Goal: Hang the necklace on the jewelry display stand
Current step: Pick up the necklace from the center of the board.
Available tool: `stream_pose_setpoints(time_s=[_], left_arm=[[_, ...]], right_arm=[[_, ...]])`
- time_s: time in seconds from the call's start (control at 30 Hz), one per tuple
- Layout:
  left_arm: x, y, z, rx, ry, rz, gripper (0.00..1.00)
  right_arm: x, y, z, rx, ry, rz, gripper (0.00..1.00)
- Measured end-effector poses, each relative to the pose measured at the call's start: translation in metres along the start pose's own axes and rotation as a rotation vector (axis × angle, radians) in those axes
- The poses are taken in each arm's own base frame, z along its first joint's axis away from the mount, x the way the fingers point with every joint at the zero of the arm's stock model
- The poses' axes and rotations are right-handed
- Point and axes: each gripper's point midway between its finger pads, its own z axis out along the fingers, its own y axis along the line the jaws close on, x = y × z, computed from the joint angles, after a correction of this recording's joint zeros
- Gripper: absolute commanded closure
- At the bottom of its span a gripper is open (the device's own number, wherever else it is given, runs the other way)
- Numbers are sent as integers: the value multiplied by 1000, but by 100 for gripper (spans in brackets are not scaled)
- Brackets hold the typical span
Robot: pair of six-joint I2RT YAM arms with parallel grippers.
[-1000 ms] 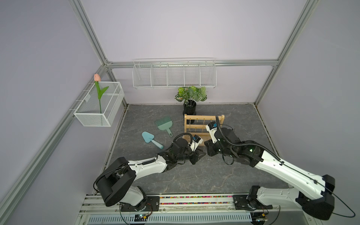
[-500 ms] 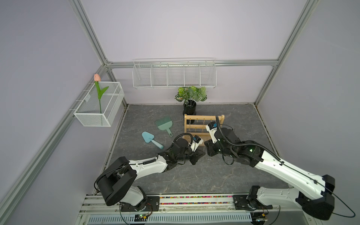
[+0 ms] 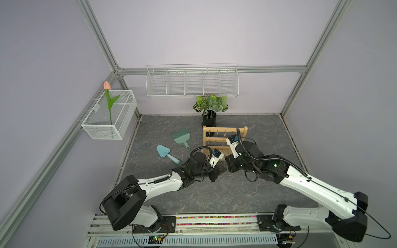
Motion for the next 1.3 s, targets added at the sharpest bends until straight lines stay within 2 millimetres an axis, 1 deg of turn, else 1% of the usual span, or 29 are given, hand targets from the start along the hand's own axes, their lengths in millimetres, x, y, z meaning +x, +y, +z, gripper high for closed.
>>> stream_pose_setpoints(time_s=[0.07, 0.13, 0.2, 0.4, 0.5, 0.7, 0.83, 0.9, 1.0, 1.13, 1.3], left_arm=[[-5, -15, -4, 43, -12, 6, 100], [-12, -29, -8, 86, -29, 3, 100], [-19, -39, -12, 114, -49, -7, 100], [-41, -51, -23, 151, -115, -56, 100], [-47, -55, -25, 174, -135, -87, 100], [-58, -63, -28, 212, -160, -134, 100], [-69, -68, -30, 229, -179, -135, 100], [-73, -69, -31, 229, -185, -135, 100], [-79, -69, -33, 217, -191, -137, 100], [-94, -75, -42, 216, -213, -125, 100], [-106, -82, -48, 221, -226, -108, 100]], right_arm=[[1, -3, 4, 1, 13, 13, 88], [2, -5, 8, -3, 31, 23, 76], [5, -5, 11, -12, 52, 33, 70], [16, -6, 10, -43, 115, 56, 62], [16, -11, 3, -53, 121, 77, 61], [6, -26, -26, -66, 69, 118, 56], [4, -30, -39, -87, 37, 128, 55], [8, -29, -40, -104, 41, 127, 55], [17, -26, -36, -134, 58, 123, 56], [30, -23, -29, -170, 77, 114, 57], [35, -15, -27, -239, 49, 94, 56]])
